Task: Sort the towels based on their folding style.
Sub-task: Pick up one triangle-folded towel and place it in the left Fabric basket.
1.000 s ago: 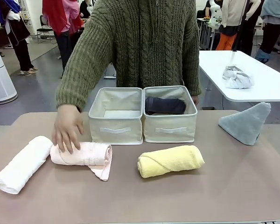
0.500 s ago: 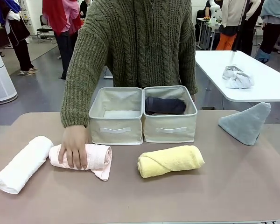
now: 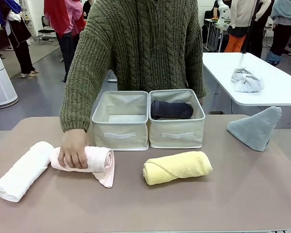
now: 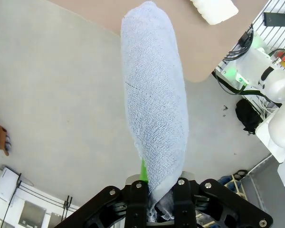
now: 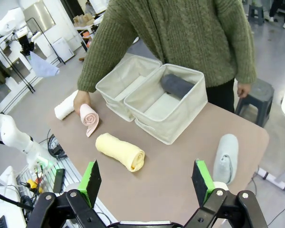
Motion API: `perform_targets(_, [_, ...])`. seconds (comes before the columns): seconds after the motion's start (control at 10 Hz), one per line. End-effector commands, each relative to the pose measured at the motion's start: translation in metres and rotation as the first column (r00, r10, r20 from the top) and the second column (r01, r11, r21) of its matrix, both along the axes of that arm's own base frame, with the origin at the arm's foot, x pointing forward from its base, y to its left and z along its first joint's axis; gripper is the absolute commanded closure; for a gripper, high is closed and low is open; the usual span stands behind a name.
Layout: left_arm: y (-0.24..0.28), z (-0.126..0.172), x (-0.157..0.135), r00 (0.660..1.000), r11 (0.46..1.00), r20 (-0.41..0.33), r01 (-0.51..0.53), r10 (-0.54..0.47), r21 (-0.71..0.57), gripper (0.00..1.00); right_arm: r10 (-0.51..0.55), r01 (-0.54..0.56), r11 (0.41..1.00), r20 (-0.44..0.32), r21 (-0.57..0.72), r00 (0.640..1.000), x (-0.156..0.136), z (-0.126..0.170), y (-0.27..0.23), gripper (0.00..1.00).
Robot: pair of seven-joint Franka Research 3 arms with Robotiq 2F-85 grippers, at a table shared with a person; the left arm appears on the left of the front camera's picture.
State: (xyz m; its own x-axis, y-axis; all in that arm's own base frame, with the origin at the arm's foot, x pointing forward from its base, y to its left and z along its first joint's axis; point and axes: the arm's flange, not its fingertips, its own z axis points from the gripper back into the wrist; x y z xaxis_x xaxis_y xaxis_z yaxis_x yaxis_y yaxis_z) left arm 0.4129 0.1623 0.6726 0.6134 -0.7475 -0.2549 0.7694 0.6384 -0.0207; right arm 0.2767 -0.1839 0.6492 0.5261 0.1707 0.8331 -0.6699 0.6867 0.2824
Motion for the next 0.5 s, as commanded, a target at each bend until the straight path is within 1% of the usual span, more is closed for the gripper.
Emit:
perform_targets(0.0, [0.0083, 0.0005, -0.0006, 1.0, 1.0, 0.012, 0.003, -0.003, 0.006, 0.83, 0.009, -0.009, 1.0, 0.0, 0.004, 1.0, 0.0011, 0.0004, 0.0005, 0.0])
perform_targets(0.4, [0.0062, 0.0002, 0.0023, 1.0, 1.0, 0.015, 0.011, -0.011, 0.004, 0.83, 0.009, -0.009, 1.0, 0.0, 0.004, 1.0, 0.0011, 0.0004, 0.0005, 0.0])
